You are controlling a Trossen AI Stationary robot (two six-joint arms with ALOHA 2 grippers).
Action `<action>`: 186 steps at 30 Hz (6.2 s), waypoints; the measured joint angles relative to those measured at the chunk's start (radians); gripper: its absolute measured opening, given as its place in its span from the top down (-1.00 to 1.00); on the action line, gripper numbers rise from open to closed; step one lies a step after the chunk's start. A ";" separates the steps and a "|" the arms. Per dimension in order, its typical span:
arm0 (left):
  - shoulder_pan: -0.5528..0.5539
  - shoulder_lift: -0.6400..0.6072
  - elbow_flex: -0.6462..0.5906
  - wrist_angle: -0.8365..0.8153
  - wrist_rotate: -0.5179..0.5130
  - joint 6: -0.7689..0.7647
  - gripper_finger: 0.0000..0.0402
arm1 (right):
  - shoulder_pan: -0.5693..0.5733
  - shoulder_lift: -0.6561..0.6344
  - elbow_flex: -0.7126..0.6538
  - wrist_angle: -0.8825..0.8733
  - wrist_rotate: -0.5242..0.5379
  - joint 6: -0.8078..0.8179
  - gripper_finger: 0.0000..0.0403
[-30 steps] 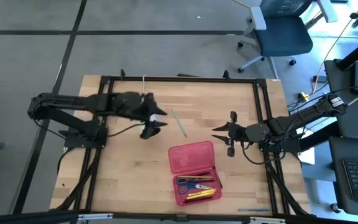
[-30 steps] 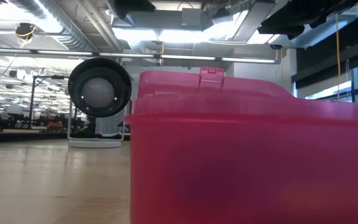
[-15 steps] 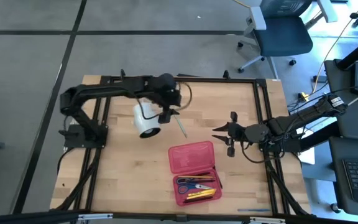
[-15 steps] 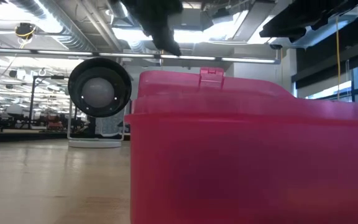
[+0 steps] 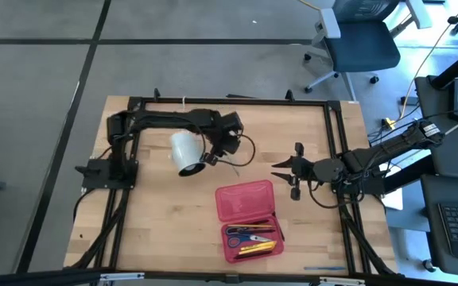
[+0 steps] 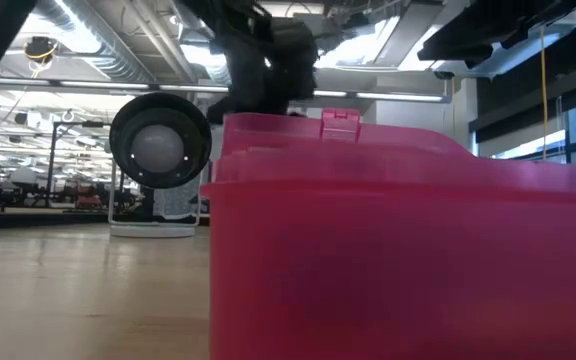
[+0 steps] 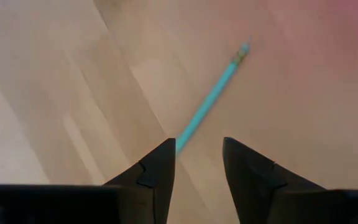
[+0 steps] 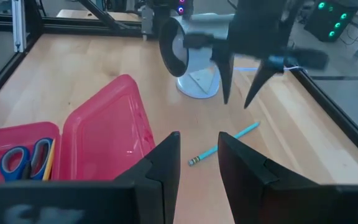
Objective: Pick & place school supplies into a supply box
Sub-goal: Put the light blue pencil into the pink supply box
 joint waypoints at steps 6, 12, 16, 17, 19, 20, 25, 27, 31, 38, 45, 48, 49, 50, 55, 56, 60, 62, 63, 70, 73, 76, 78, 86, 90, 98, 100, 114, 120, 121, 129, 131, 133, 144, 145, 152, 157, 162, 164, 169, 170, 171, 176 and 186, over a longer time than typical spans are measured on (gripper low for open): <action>-0.022 0.081 0.000 0.002 -0.072 0.062 0.41 | 0.000 0.000 0.000 -0.008 0.000 0.000 0.45; -0.040 0.109 0.000 0.038 -0.099 0.119 0.46 | 0.000 0.000 0.000 -0.043 0.000 0.007 0.45; -0.051 0.110 0.000 0.091 -0.099 0.118 0.49 | 0.000 0.000 0.000 -0.055 0.000 0.026 0.45; -0.053 0.110 0.000 0.100 -0.099 0.105 0.49 | 0.000 0.000 0.000 -0.056 0.000 0.026 0.45; -0.056 0.110 0.000 0.103 -0.098 0.097 0.49 | 0.000 0.000 0.000 -0.058 0.000 0.029 0.45; -0.057 0.110 0.000 0.102 -0.098 0.097 0.49 | 0.000 0.000 0.000 -0.058 0.000 0.029 0.45; -0.068 0.117 0.000 0.105 -0.099 0.092 0.49 | 0.000 0.000 0.000 -0.059 0.000 0.030 0.45; -0.075 0.117 0.000 0.108 -0.099 0.093 0.49 | 0.000 0.000 0.000 -0.059 0.000 0.030 0.45; -0.090 0.117 0.000 0.120 -0.106 0.092 0.49 | 0.000 0.000 0.000 -0.059 0.000 0.029 0.45; -0.112 0.117 0.000 0.135 -0.125 0.073 0.44 | 0.000 0.000 0.000 -0.064 0.000 0.029 0.45; -0.133 0.117 0.000 0.141 -0.125 0.076 0.14 | 0.000 0.000 0.000 -0.084 0.000 0.030 0.45; -0.140 0.117 0.000 0.156 -0.127 0.043 0.04 | 0.000 0.000 0.000 -0.084 0.000 0.030 0.45; -0.140 0.117 0.000 0.155 -0.126 0.024 0.02 | 0.000 0.000 0.000 -0.084 0.000 0.030 0.45; -0.141 0.117 0.000 0.154 -0.126 0.005 0.00 | 0.000 0.000 0.000 -0.084 0.000 0.030 0.45; -0.145 0.117 0.000 0.155 -0.127 -0.058 -0.03 | 0.000 0.000 0.000 -0.084 0.000 0.031 0.45; -0.145 0.117 0.000 0.156 -0.126 -0.061 -0.03 | 0.000 0.000 0.000 -0.084 0.000 0.031 0.45; -0.145 0.117 0.000 0.158 -0.094 -0.044 0.00 | 0.000 0.000 0.000 -0.085 0.000 0.048 0.45; -0.149 0.125 0.000 0.180 -0.062 -0.024 0.02 | 0.000 0.000 0.000 -0.089 0.000 0.056 0.45; -0.151 0.129 0.000 0.189 -0.056 -0.018 0.04 | 0.000 0.000 0.000 -0.093 -0.001 0.056 0.45; -0.154 0.185 -0.002 0.219 -0.052 0.033 0.13 | 0.000 0.000 0.000 -0.106 -0.001 0.082 0.45; -0.154 0.205 -0.002 0.216 -0.050 0.034 0.16 | 0.000 0.000 0.000 -0.106 -0.006 0.082 0.45; -0.163 0.214 -0.002 0.219 -0.044 0.053 0.20 | 0.000 0.000 0.000 -0.106 -0.007 0.083 0.45; -0.167 0.223 0.000 0.218 -0.046 0.065 0.22 | 0.000 0.000 0.000 -0.106 -0.007 0.083 0.45; -0.158 0.240 0.003 0.214 -0.025 0.053 0.36 | 0.000 0.000 0.000 -0.105 -0.009 0.083 0.45; -0.145 0.242 0.002 0.209 0.013 0.003 0.46 | 0.000 0.000 0.000 -0.105 -0.009 0.083 0.45; -0.137 0.243 0.001 0.201 0.044 -0.059 0.70 | 0.000 0.000 0.000 -0.105 -0.009 0.083 0.45; -0.137 0.244 0.001 0.202 0.043 -0.065 0.76 | 0.000 0.000 0.000 -0.105 -0.009 0.083 0.45; -0.165 0.244 0.000 0.211 0.015 -0.337 0.95 | 0.000 0.000 0.000 -0.105 -0.010 0.083 0.45; -0.171 0.244 0.000 0.213 0.013 -0.554 0.97 | 0.000 0.000 0.000 -0.105 -0.010 0.082 0.45; -0.171 0.244 0.000 0.213 0.013 -0.580 0.97 | 0.000 0.000 0.000 -0.105 -0.010 0.082 0.45; -0.172 0.246 0.014 0.219 -0.017 -0.661 0.97 | 0.000 0.000 0.000 -0.110 -0.011 0.082 0.45; -0.172 0.249 0.027 0.216 -0.027 -0.665 0.98 | 0.000 0.000 0.000 -0.110 -0.011 0.082 0.45; -0.172 0.253 0.043 0.215 -0.030 -0.666 0.98 | 0.000 0.000 0.000 -0.112 -0.012 0.082 0.45; -0.170 0.252 0.121 0.130 -0.104 -0.667 0.98 | 0.000 0.000 0.000 -0.118 -0.012 0.082 0.45; -0.170 0.252 0.128 0.113 -0.109 -0.666 0.98 | 0.000 0.000 0.000 -0.118 -0.012 0.082 0.45; -0.170 0.251 0.200 0.035 -0.168 -0.666 0.98 | 0.000 0.000 0.000 -0.118 -0.012 0.082 0.45; -0.170 0.250 0.280 -0.048 -0.211 -0.666 0.98 | 0.000 0.000 0.000 -0.118 -0.012 0.082 0.45; -0.170 0.249 0.407 -0.162 -0.260 -0.666 0.98 | 0.000 0.000 0.000 -0.119 -0.012 0.082 0.45; -0.174 0.249 0.466 -0.207 -0.277 -0.667 0.98 | 0.000 0.000 0.000 -0.118 -0.011 0.084 0.45; -0.191 0.248 0.635 -0.280 -0.291 -0.693 0.98 | 0.000 0.000 0.000 -0.129 -0.010 0.121 0.45; -0.195 0.248 0.667 -0.283 -0.291 -0.703 0.98 | 0.000 0.000 0.000 -0.140 -0.010 0.133 0.45; -0.201 0.248 0.697 -0.288 -0.291 -0.715 0.98 | 0.000 0.000 0.000 -0.152 -0.009 0.143 0.45; -0.239 0.246 0.811 -0.303 -0.201 -0.830 0.98 | 0.000 0.000 0.000 -0.256 0.055 0.256 0.45; -0.414 0.246 0.840 -0.232 -0.175 -1.107 0.98 | 0.000 0.000 0.000 -0.413 0.122 0.344 0.45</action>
